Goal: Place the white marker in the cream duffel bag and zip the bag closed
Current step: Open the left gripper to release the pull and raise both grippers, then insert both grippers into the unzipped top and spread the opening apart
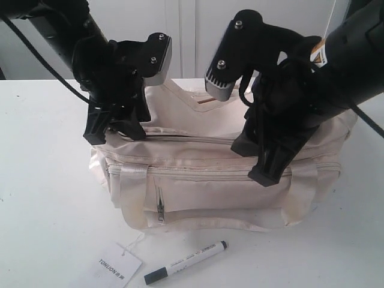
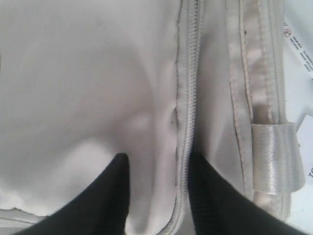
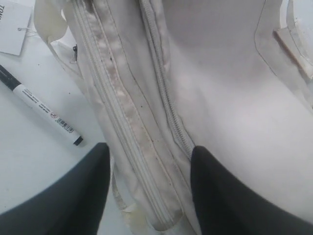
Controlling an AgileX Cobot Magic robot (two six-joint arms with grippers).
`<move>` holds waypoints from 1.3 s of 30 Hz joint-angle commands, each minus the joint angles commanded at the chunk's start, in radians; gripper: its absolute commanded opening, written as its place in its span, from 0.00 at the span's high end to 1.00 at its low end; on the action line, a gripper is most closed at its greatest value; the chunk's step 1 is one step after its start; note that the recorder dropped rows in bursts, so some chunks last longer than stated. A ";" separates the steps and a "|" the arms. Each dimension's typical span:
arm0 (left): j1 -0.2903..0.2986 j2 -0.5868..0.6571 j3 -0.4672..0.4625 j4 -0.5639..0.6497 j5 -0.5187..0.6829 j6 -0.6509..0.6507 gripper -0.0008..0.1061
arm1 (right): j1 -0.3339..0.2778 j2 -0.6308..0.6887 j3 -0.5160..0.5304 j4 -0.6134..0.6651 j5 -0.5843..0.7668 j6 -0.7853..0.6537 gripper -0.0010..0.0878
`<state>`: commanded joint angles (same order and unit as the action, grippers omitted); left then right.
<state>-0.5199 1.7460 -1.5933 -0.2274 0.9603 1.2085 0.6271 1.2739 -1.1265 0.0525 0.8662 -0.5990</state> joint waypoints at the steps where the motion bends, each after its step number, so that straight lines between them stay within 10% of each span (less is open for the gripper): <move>1: 0.000 0.000 0.000 -0.003 0.002 0.000 0.75 | 0.000 0.000 0.000 0.000 0.000 0.000 0.44; 8: 0.000 -0.002 -0.002 -0.011 0.019 0.000 0.99 | 0.000 0.000 0.000 0.000 0.000 0.000 0.44; 28: 0.000 -0.025 -0.002 -0.074 -0.076 -0.290 0.99 | 0.000 0.000 0.000 0.009 -0.019 0.000 0.46; 34: 0.106 -0.025 -0.062 -0.385 -0.030 -0.294 0.99 | 0.000 0.000 0.000 0.092 -0.058 0.000 0.51; 39: 0.148 -0.023 -0.062 -0.420 0.003 -0.294 0.99 | 0.000 0.029 0.000 0.204 -0.137 -0.007 0.51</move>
<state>-0.3720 1.7228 -1.6553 -0.6476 0.9629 0.9149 0.6271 1.3031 -1.1265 0.2560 0.7296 -0.6057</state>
